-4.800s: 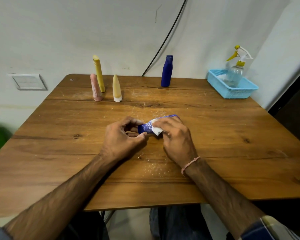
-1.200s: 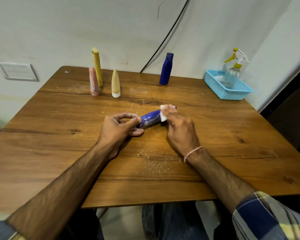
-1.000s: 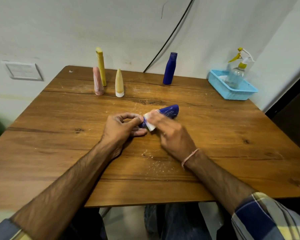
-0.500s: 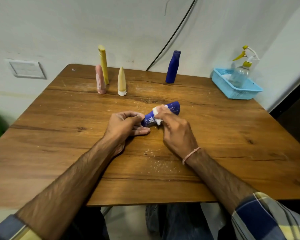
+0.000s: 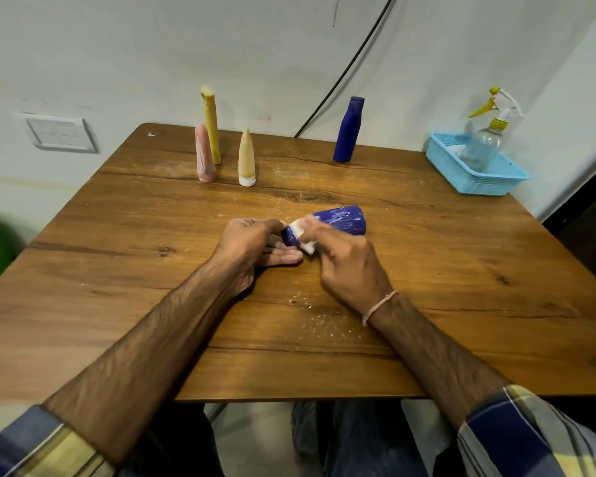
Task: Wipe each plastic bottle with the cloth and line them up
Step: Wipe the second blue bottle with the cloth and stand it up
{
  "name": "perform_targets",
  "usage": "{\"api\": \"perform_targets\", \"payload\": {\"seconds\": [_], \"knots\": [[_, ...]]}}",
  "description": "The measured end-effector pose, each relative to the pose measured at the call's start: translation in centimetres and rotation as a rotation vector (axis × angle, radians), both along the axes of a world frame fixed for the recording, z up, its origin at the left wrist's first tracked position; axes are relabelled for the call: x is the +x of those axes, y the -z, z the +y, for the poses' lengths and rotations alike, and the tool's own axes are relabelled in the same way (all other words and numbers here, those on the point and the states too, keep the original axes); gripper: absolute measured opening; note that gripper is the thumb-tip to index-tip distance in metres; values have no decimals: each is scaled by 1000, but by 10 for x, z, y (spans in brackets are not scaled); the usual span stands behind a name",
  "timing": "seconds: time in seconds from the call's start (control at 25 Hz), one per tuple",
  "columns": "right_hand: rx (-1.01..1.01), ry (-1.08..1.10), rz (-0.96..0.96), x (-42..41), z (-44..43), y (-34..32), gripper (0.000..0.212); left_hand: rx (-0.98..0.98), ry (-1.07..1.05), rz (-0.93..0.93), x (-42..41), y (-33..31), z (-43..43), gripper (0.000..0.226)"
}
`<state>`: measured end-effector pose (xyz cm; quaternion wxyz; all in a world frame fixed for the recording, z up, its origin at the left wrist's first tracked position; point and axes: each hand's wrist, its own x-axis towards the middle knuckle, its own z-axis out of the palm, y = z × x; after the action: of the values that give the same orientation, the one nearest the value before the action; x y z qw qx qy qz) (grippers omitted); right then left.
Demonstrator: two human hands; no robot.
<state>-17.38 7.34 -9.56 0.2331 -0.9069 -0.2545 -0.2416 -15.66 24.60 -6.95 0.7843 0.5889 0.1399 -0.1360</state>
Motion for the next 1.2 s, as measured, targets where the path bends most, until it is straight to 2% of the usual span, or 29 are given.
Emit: {"api": "perform_targets", "payload": {"seconds": [0.08, 0.2, 0.24, 0.36, 0.52, 0.64, 0.68, 0.8, 0.84, 0.96, 1.12, 1.2], "knots": [[40, 137, 31, 0, 7, -3, 45, 7, -18, 19, -1, -2, -2, 12], [-86, -108, 19, -10, 13, 6, 43, 63, -34, 4, 0, -2, -2, 11], [-86, -105, 3, -6, 7, 6, 44, 52, -31, 5, 0, -2, -2, 12], [12, 142, 36, 2, -1, 1, 45, 14, -36, 25, 0, -2, -2, 15], [-132, -145, -9, -9, 3, 6, 43, 80, -39, 20, 2, -3, -5, 15], [5, 131, 2, 5, -10, -2, 41, 67, -56, 41, 2, -4, -6, 19], [8, 134, 11, 4, -7, -2, 41, 78, -62, 45, 2, -4, -7, 20], [-106, -161, -23, -7, 3, 9, 46, 97, -79, 31, 4, -4, -9, 18], [-96, -154, -36, -3, -1, 8, 47, 96, -78, 35, 4, -4, -9, 18], [53, 168, 2, 8, -12, -1, 41, 95, -55, 70, 3, -6, -8, 19], [-175, -60, -1, 3, -9, 1, 43, 99, -43, 79, 4, -5, -8, 21], [-138, 114, 21, 21, -30, -13, 41, 103, -46, 89, 5, -5, -7, 19]]}}
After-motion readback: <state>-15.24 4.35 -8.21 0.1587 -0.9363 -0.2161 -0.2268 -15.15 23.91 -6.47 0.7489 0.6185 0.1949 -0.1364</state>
